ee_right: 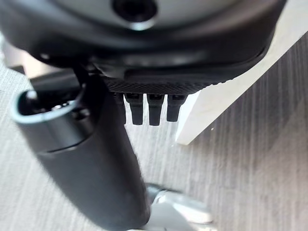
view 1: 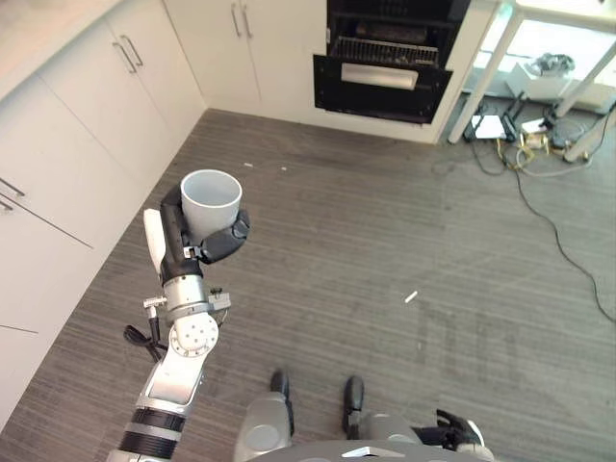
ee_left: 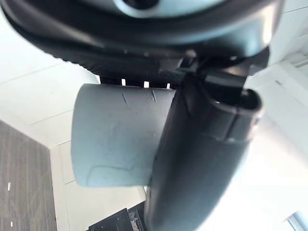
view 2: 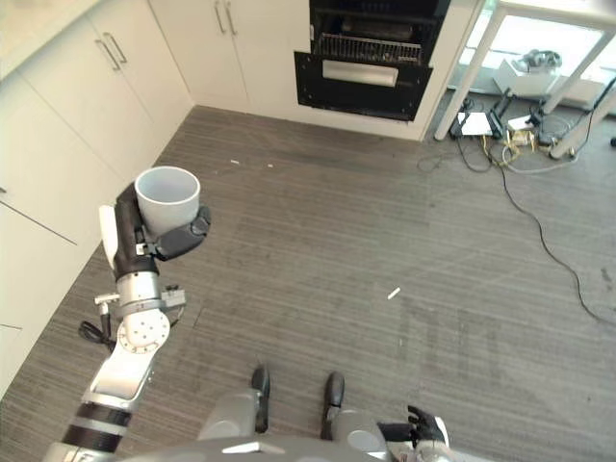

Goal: Place the dishes in the dishwasher.

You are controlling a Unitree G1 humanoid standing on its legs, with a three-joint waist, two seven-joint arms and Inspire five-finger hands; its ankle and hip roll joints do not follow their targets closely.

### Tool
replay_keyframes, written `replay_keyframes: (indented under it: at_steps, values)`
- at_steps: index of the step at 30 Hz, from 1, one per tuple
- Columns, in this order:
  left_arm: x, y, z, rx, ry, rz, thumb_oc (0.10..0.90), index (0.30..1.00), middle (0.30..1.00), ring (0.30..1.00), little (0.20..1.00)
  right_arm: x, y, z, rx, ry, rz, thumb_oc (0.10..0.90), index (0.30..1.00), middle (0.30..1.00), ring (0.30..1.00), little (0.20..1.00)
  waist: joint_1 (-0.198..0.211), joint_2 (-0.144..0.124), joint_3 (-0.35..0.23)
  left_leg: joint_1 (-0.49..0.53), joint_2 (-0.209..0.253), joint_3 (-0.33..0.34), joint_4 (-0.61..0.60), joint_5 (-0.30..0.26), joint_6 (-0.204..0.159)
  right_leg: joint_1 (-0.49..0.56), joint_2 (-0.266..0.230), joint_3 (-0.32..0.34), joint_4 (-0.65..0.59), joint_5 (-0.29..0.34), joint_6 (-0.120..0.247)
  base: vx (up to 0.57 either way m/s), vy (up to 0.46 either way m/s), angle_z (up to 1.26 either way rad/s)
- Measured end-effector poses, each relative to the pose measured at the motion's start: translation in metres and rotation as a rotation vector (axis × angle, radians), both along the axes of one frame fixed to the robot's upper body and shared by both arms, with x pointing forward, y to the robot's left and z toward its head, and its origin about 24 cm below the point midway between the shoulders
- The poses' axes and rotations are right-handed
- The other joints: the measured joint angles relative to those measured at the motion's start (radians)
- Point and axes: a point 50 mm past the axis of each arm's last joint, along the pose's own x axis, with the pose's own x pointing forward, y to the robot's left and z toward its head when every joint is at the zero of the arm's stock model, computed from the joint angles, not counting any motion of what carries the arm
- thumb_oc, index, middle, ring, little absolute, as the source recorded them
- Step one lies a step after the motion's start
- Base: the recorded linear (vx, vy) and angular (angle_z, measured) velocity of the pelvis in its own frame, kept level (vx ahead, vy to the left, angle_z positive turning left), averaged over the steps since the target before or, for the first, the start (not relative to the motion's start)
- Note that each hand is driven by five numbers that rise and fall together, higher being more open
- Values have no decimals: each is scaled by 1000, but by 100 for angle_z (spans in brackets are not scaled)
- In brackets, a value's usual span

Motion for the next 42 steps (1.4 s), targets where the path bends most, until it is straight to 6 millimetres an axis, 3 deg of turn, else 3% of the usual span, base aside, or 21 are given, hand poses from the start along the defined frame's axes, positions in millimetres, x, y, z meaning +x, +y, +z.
replay_keyframes:
  at_steps: [4,6,8,11,12,13,15,16,17,19,22,24,26,28,29,32,33,34,38,40,42]
  values:
    - [-3,4,-2,1,12,27,400,300,300,300,300,-1,2,-1,-11,14,42,800,900,900,900,900,78,-33,-10,-40,12,23,-28,32,-11,18,-5,95,-56,-5,1,423,125,-76]
    - [-5,7,-5,1,30,43,400,300,300,300,300,-13,2,-2,-9,34,37,800,900,900,900,900,83,-56,-36,-12,-21,58,84,39,55,64,-42,106,-68,-14,19,495,225,-58]
    - [-4,8,2,9,5,42,400,300,300,300,300,-40,7,-5,7,93,19,800,900,900,900,900,62,-73,-92,71,-80,83,74,-6,122,-32,-122,74,341,-155,129,408,271,-35]
    - [-6,6,19,46,-60,3,400,300,300,300,300,-53,16,-6,35,102,0,800,900,900,900,900,36,-97,-129,133,-128,93,55,15,152,-186,-186,124,764,-119,235,371,266,12]
    - [-5,7,23,62,-71,-3,400,300,300,300,300,-53,20,-7,46,110,-2,800,900,900,900,900,21,-97,-127,141,-143,72,83,-8,186,-203,-187,151,831,-63,247,711,380,31]
    - [-5,6,26,64,-78,-11,400,300,300,300,300,-50,19,-6,42,96,0,800,900,900,900,900,5,-78,-120,146,-142,5,112,-77,203,-222,-150,180,903,127,220,564,213,34]
    - [-3,8,28,62,-89,5,400,300,300,300,300,-34,19,-5,47,38,-31,800,900,900,900,900,-14,-27,-69,207,-115,-82,116,-101,202,-266,-59,165,1069,132,190,672,122,31]
    - [-1,5,29,64,-83,-24,400,300,300,300,300,-25,0,1,21,-1,-15,800,900,900,900,900,-57,61,-39,267,-42,-179,80,-106,196,-325,99,109,908,-71,112,594,69,43]
    - [4,3,35,72,-101,-39,400,300,300,300,300,-20,-1,3,15,-27,-4,800,900,900,900,900,-71,63,-36,282,-41,-218,58,-107,187,-368,122,82,748,-108,92,626,42,68]
    - [14,1,41,79,-116,-56,400,300,300,300,300,-16,7,1,31,-29,16,800,900,900,900,900,-119,4,-36,321,-94,-276,41,-98,166,-418,91,83,518,-94,114,570,1,87]
    - [18,-12,34,67,-91,-110,400,300,300,300,300,-28,18,-3,68,11,28,800,900,900,900,900,-163,-11,-42,394,-90,-406,37,-239,171,-437,78,159,81,-48,171,496,-27,119]
    - [19,-21,26,77,-47,-156,400,300,300,300,300,-44,24,-6,76,59,3,800,900,900,900,900,-174,-48,-61,455,-101,-443,33,-245,142,-444,24,162,127,-44,169,295,-36,127]
    - [14,-25,10,70,24,-176,400,300,300,300,300,-50,26,-7,79,87,-2,800,900,900,900,900,-177,-45,-72,484,-89,-390,121,-277,73,-413,28,156,203,163,30,329,-33,82]
    - [8,-26,1,49,62,-178,400,300,300,300,300,-28,7,-3,43,27,-12,800,900,900,900,900,-171,-9,-91,409,-94,-289,309,-216,8,-323,73,110,178,95,-28,368,-92,61]
    - [16,-35,6,40,47,-212,400,300,300,300,300,-25,6,-2,46,12,-45,800,900,900,900,900,-186,-42,-81,252,-102,-227,599,-138,-95,-260,41,69,113,94,-25,394,-144,99]
    - [11,-35,7,33,32,-226,400,300,300,300,300,-17,1,0,29,-17,-69,800,900,900,900,900,-133,-121,-102,101,-118,-131,745,-130,-84,-146,27,95,21,81,-29,415,-43,27]
    - [14,-33,11,65,26,-246,400,300,300,300,300,-1,2,1,28,-61,-96,800,900,900,900,900,-110,-137,-95,14,-28,66,654,-125,19,-61,19,14,-55,-9,79,474,86,11]
    - [15,-35,15,52,11,-255,400,300,300,300,300,5,-5,4,9,-76,-98,800,900,900,900,900,-95,-117,-84,-8,6,86,555,-107,27,-80,17,-23,-4,-23,36,484,105,7]
    - [14,-31,14,45,13,-242,400,300,300,300,300,31,-7,12,5,-161,-34,800,900,900,900,900,-67,-83,-88,8,49,61,23,68,8,77,74,68,-69,-10,-4,519,212,-42]
    - [13,-30,11,50,28,-245,400,300,300,300,300,34,5,10,29,-151,26,800,900,900,900,900,-59,-67,-95,14,76,12,-46,131,-2,126,109,139,-68,-12,-5,313,150,-87]
    - [11,-30,9,52,38,-250,400,300,300,300,300,35,17,7,53,-137,62,800,900,900,900,900,-61,-96,-94,5,30,-61,-44,163,16,168,103,189,-65,-13,-6,309,251,-72]
